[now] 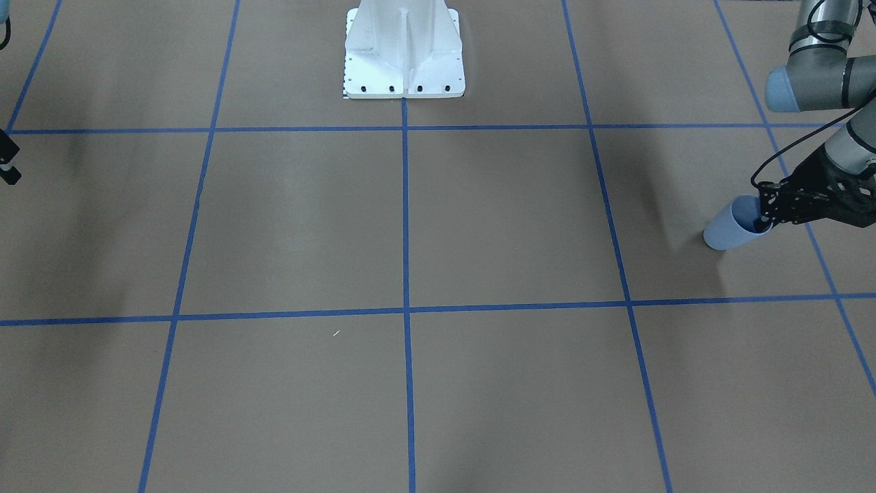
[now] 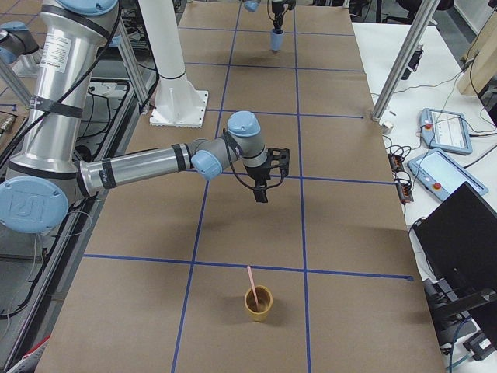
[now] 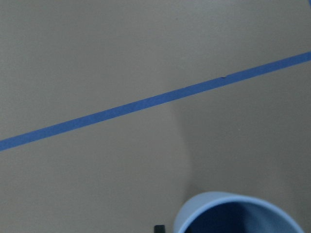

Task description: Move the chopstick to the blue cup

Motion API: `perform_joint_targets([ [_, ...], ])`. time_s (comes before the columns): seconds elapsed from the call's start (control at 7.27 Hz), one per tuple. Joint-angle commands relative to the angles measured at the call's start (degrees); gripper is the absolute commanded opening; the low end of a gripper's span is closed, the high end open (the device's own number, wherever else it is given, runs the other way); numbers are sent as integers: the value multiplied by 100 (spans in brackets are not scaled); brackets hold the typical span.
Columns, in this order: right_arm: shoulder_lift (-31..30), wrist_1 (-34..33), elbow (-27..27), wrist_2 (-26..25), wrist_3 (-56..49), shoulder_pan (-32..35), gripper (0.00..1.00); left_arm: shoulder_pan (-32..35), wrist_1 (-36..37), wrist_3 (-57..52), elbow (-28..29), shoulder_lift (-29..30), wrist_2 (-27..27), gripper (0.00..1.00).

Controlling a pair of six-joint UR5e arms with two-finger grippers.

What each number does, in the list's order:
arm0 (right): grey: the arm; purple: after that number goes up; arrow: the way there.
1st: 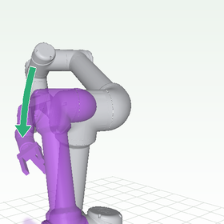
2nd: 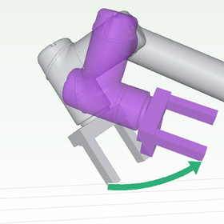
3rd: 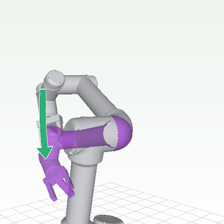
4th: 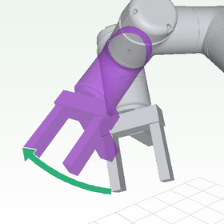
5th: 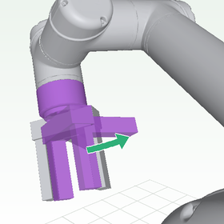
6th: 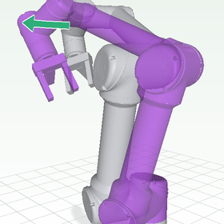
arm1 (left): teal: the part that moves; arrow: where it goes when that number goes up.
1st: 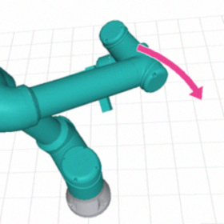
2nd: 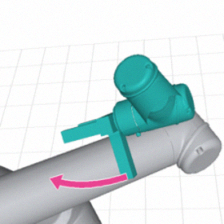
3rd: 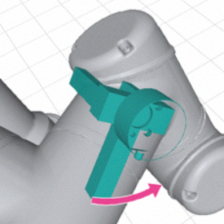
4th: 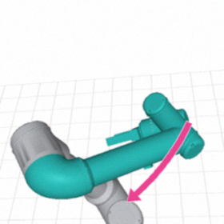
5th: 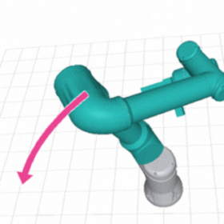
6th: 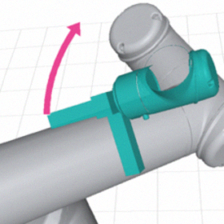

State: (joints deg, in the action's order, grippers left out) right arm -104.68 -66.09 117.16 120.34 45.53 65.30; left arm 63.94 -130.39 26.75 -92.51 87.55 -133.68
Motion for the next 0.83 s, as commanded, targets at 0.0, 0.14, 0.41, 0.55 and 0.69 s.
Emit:
perform_joint_targets([
  [0.0, 0, 0, 0, 7, 0, 0, 100, 22, 75, 493, -529, 8, -527, 0],
  [0.14, 0, 0, 0, 7, 0, 0, 100, -4, 75, 1438, -758, 252, -484, 0],
  [0.41, 0, 0, 0, 7, 0, 0, 100, -711, 93, 2638, -795, 815, 344, 0],
  [0.55, 9, 9, 0, 7, 0, 0, 100, -1117, 789, 3130, -804, 1495, 769, 0],
  [0.69, 9, 0, 0, 7, 0, 0, 100, -1599, 1605, 3535, -804, 2277, 1269, 0],
])
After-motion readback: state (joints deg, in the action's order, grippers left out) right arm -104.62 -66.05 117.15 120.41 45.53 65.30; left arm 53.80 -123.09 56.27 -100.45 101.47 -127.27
